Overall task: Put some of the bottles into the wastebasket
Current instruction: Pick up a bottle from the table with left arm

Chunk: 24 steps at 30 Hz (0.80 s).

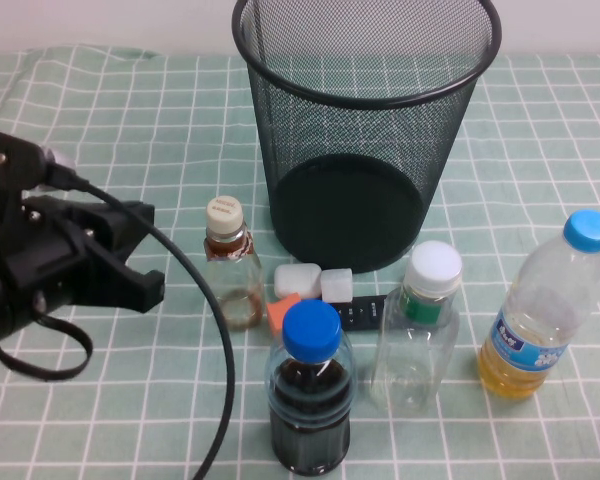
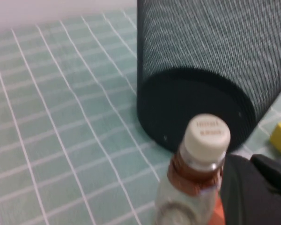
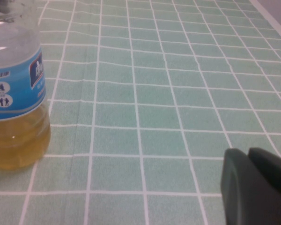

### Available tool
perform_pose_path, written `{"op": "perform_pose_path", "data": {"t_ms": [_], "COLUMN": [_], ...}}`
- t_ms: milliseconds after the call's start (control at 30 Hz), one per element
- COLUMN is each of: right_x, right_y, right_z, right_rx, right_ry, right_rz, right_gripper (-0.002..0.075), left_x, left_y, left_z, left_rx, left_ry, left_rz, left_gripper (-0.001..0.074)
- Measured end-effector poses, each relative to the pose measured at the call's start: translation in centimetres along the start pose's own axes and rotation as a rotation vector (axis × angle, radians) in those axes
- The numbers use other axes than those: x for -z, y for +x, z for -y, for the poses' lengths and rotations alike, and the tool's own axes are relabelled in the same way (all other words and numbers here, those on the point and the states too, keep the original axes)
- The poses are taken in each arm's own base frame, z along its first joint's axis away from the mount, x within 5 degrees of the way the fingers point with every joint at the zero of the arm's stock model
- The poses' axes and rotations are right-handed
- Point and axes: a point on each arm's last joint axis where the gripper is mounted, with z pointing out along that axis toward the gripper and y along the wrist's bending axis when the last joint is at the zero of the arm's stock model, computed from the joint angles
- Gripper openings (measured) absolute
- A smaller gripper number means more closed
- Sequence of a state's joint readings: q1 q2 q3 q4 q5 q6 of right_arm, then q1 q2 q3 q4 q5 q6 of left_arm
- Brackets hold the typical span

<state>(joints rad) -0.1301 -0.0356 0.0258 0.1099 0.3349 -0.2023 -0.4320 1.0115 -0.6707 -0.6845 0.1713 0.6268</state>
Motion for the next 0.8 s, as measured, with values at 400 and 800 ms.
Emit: {"op": "perform_pose_path", "data": {"t_ms": [400,800], "right_x": [0.0,0.0], "right_y": [0.0,0.0], "right_z": [0.0,0.0], "right_rx": [0.000,0.000], "right_ry": [0.000,0.000], "right_rz": [0.000,0.000], "right_gripper": [-0.0007,-0.0007], "left_x": [-0.3,-2.9], "left_y": [4.4,6.9], "left_z": [2.3,2.7], "left_rx": [-0.118,-0.047], "left_ry": [-0.009,0.040], "left_rz": [0.234,0.416], "left_gripper": [-0.0001,0.0522]}}
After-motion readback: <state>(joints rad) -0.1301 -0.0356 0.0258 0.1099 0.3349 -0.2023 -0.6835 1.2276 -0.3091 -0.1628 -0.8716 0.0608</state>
